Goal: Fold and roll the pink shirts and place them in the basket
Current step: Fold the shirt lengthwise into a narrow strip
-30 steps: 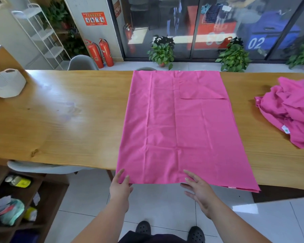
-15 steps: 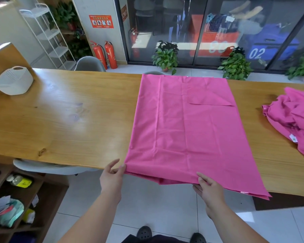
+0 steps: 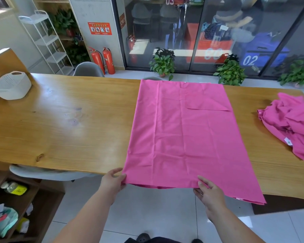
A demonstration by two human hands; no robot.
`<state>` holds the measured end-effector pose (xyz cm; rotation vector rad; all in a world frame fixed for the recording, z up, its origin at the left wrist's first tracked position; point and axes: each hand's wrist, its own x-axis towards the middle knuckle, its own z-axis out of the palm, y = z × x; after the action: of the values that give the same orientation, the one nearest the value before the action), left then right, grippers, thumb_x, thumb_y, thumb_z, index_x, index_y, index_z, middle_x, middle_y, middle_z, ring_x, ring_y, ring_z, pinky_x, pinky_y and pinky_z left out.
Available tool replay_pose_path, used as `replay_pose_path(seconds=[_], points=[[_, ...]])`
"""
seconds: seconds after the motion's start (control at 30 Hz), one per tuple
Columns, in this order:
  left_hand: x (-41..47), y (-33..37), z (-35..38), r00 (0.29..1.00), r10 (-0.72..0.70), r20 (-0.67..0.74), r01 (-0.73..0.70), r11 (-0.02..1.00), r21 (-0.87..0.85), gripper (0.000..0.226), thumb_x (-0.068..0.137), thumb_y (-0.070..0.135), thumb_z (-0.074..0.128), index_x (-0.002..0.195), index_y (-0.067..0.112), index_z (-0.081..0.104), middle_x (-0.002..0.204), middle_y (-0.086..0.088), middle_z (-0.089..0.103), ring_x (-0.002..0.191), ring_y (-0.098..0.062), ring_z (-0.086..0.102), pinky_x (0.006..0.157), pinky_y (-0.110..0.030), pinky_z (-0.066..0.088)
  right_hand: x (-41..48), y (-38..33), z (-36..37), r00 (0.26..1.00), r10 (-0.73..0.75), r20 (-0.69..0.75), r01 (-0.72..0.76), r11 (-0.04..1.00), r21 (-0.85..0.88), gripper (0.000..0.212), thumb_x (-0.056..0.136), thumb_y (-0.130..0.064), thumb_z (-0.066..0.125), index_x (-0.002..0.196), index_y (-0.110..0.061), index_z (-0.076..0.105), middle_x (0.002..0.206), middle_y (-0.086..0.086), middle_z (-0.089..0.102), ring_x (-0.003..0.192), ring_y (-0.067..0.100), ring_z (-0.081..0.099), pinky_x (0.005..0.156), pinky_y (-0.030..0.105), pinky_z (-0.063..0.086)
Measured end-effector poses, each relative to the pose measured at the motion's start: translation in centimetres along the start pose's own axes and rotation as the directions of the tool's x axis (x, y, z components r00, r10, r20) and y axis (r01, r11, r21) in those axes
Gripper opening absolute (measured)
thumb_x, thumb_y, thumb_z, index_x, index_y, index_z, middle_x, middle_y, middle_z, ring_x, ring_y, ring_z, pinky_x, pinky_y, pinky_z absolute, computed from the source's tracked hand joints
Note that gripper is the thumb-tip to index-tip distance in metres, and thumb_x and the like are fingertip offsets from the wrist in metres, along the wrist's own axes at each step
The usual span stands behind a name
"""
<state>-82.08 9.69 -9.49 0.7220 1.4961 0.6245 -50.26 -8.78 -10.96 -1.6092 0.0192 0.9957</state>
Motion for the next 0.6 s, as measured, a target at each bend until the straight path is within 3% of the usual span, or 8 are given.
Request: replay_pose_path(seconds=[0.1,0.17,0.3,0.37,0.4,0.53,0.6], points=[[-0.6,2.1,-0.7,0.989,0.150,-0.007,-0.150,0.984,-0.091,0.038,0.090,0.006,0.083,0.122,0.022,0.070,0.082,-0.011,0.073,0.082,-0.025,0.071,0.082,-0.035,0.060,0.3,-0.2,0.2,1.000,-0.019,-0.023,0.020,0.999,0.030,0.023,0.102,-0.001,0.065,0.118,-0.013,0.078,0.119,0.019,0.072,0.098,0.028,0.074,0.101,0.044,0.057],[-0.6,2.7,-0.8,0.981,0.195,-0.016,-0.195,0.968,-0.160,0.043,0.087,0.009,0.087,0.122,0.026,0.070,0.081,-0.009,0.067,0.081,-0.025,0.068,0.083,-0.039,0.059,0.3,0.1,0.5,0.998,-0.030,-0.049,0.032,0.999,0.026,0.024,0.103,-0.002,0.064,0.116,-0.015,0.079,0.121,0.018,0.071,0.099,0.027,0.074,0.103,0.045,0.057],[0.9,0.8,-0.6,1.000,0.006,-0.014,-0.008,0.991,-0.132,0.046,0.087,0.008,0.087,0.124,0.022,0.064,0.113,-0.021,0.071,0.091,-0.033,0.076,0.077,-0.047,0.066,0.3,1.3,1.3,0.997,-0.012,-0.074,0.014,1.000,0.026,0.031,0.107,0.002,0.054,0.113,-0.017,0.078,0.127,0.018,0.069,0.108,0.031,0.074,0.102,0.045,0.058],[2.0,-0.4,-0.7,0.998,-0.062,-0.019,0.060,0.996,-0.061,0.037,0.093,0.014,0.082,0.123,0.022,0.062,0.122,-0.023,0.067,0.102,-0.036,0.074,0.073,-0.043,0.065,0.3,1.6,1.5,0.999,0.023,-0.044,-0.021,0.999,0.043,0.035,0.107,0.005,0.051,0.119,-0.015,0.076,0.127,0.019,0.070,0.110,0.033,0.075,0.101,0.045,0.058],[2.4,-0.7,-0.8,0.998,-0.062,-0.026,0.061,0.998,-0.008,0.033,0.096,0.017,0.078,0.123,0.022,0.062,0.122,-0.021,0.067,0.101,-0.035,0.074,0.070,-0.040,0.064,0.3,1.6,1.5,0.999,0.041,-0.026,-0.039,0.998,0.055,0.036,0.107,0.006,0.050,0.123,-0.014,0.075,0.127,0.019,0.070,0.112,0.035,0.074,0.101,0.045,0.058],[3.1,-1.1,-1.1,0.996,0.080,-0.034,-0.066,0.951,0.303,0.036,0.096,0.013,0.070,0.130,0.024,0.063,0.099,-0.017,0.072,0.066,-0.026,0.061,0.061,-0.036,0.054,0.1,1.4,1.9,0.993,0.111,0.041,-0.114,0.990,0.086,0.034,0.109,0.003,0.048,0.134,-0.010,0.068,0.129,0.021,0.071,0.115,0.035,0.071,0.105,0.050,0.054],[2.4,0.0,-0.9,0.994,0.111,-0.008,-0.104,0.949,0.298,0.038,0.095,0.008,0.072,0.128,0.026,0.064,0.088,-0.016,0.076,0.064,-0.025,0.062,0.060,-0.035,0.053,0.3,1.3,2.2,0.992,0.113,0.049,-0.117,0.990,0.075,0.033,0.109,0.003,0.047,0.133,-0.009,0.067,0.130,0.022,0.069,0.112,0.033,0.070,0.104,0.050,0.054]])
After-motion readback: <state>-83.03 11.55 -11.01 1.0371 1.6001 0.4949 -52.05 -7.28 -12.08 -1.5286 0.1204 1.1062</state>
